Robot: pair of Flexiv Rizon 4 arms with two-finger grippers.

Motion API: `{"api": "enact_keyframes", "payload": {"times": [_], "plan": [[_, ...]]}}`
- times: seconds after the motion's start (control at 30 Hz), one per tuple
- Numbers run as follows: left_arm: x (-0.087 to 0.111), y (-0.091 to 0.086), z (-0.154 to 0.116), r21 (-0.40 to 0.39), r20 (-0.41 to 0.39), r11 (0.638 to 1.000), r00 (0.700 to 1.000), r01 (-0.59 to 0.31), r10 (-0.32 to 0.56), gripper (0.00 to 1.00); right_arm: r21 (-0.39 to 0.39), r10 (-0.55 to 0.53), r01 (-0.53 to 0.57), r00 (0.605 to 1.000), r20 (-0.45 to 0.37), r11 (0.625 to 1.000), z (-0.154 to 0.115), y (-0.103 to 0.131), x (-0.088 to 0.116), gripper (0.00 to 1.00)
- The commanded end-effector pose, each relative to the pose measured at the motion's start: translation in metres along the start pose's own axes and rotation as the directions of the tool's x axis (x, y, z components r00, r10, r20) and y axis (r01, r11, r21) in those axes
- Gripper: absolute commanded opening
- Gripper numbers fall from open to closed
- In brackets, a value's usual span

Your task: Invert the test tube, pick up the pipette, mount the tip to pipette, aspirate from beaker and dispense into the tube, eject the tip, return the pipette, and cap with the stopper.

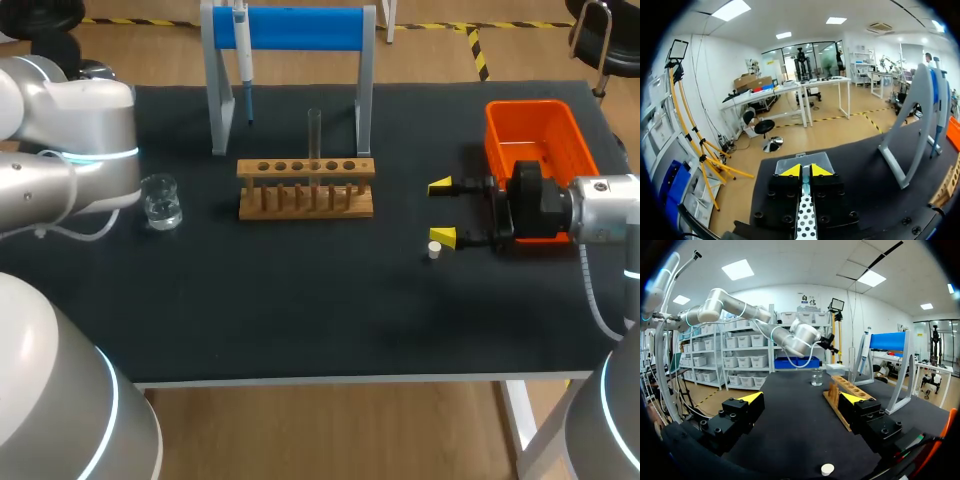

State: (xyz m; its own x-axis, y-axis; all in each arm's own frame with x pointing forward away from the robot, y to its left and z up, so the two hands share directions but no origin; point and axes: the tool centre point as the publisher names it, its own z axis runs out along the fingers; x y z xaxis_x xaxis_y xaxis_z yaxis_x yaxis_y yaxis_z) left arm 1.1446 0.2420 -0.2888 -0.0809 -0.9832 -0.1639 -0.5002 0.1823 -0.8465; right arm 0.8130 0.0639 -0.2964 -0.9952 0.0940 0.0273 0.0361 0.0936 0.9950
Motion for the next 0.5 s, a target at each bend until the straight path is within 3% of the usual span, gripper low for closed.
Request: {"api": "enact_keyframes", "payload": {"times": [0.03, 0.2, 0.3, 0.5], "plan": [[0.007, -0.007, -0.026, 0.033, -0.057, 0.999, 0.998, -0.026, 0.028, 0.00, 0.002, 0.000, 0.000, 1.000, 0.003, 1.000, 0.000, 0.000, 0.001, 1.00], [0.033, -0.023, -0.057, 0.122, -0.208, 0.989, 0.973, -0.080, 0.105, 0.00, 0.002, 0.000, 0.000, 1.000, 0.003, 1.000, 0.000, 0.000, 0.001, 1.00], [0.054, -0.030, -0.083, 0.198, -0.350, 0.973, 0.918, -0.121, 0.186, 0.00, 0.002, 0.000, 0.000, 1.000, 0.003, 1.000, 0.000, 0.000, 0.001, 1.00], [0.054, -0.030, -0.083, 0.198, -0.350, 0.973, 0.918, -0.121, 0.186, 0.00, 0.002, 0.000, 0.000, 1.000, 0.003, 1.000, 0.000, 0.000, 0.001, 1.00]]}}
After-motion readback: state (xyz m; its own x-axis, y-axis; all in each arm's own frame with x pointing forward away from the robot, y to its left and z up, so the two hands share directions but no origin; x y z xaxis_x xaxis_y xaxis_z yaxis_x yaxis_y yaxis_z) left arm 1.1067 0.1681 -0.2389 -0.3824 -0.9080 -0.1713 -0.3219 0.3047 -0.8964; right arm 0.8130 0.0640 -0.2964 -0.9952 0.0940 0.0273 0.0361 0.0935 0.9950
